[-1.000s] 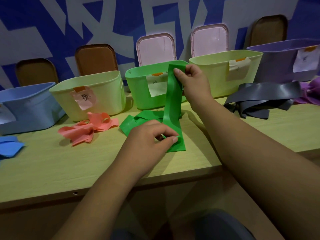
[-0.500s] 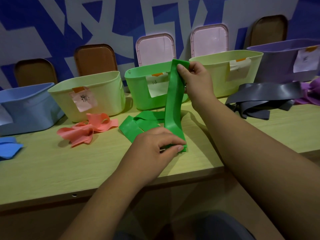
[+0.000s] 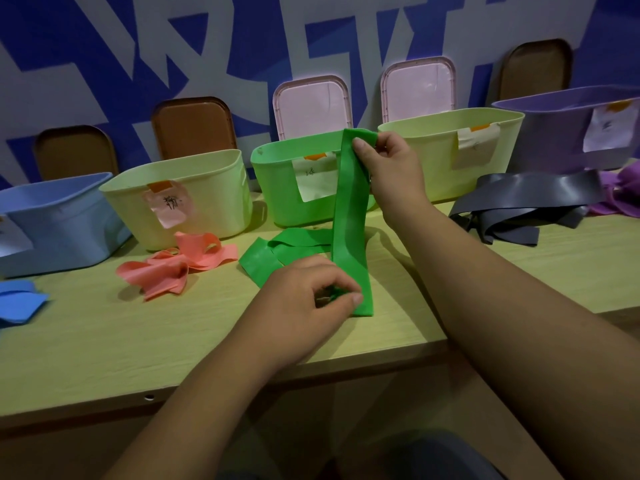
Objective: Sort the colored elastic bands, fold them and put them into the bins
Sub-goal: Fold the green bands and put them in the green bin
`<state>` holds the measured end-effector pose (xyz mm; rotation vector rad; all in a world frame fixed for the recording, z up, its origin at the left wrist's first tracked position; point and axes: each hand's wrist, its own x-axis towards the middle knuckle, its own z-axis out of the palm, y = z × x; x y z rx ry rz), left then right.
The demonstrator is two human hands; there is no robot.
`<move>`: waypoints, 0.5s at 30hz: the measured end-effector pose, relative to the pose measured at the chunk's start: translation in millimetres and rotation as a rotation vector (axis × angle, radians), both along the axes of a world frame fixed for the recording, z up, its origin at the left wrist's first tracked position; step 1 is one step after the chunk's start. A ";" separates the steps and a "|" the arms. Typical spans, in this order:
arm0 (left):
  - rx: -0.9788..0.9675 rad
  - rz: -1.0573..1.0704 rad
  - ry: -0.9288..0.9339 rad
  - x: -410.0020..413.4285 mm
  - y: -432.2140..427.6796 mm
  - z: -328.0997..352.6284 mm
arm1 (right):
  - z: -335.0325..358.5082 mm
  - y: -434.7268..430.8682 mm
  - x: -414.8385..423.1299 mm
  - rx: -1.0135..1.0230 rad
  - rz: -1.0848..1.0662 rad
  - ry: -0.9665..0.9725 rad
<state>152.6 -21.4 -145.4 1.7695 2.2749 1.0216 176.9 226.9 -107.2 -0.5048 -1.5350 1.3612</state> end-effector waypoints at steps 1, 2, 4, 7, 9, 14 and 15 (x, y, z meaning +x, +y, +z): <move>-0.008 0.050 0.007 -2.7 3.8 4.8 | 0.2 0.0 -0.4 0.000 -0.001 0.001; -0.013 0.110 0.013 -6.6 9.6 10.4 | 0.1 -0.2 -0.9 0.000 0.001 0.003; -0.002 0.224 -0.024 -18.6 28.0 22.7 | 0.1 0.2 -2.2 -0.001 0.004 0.014; -0.042 0.315 -0.101 -36.4 61.2 38.8 | 0.1 0.5 -3.1 0.006 0.002 0.024; -0.094 0.296 -0.144 -42.7 80.6 43.0 | 0.0 1.1 -2.6 0.008 0.000 0.024; -0.117 0.169 -0.243 -60.7 104.9 28.5 | 0.0 2.0 -2.6 0.024 -0.009 0.027; -0.106 0.169 -0.244 -64.7 105.4 24.1 | 0.3 2.0 -2.9 0.027 -0.011 0.029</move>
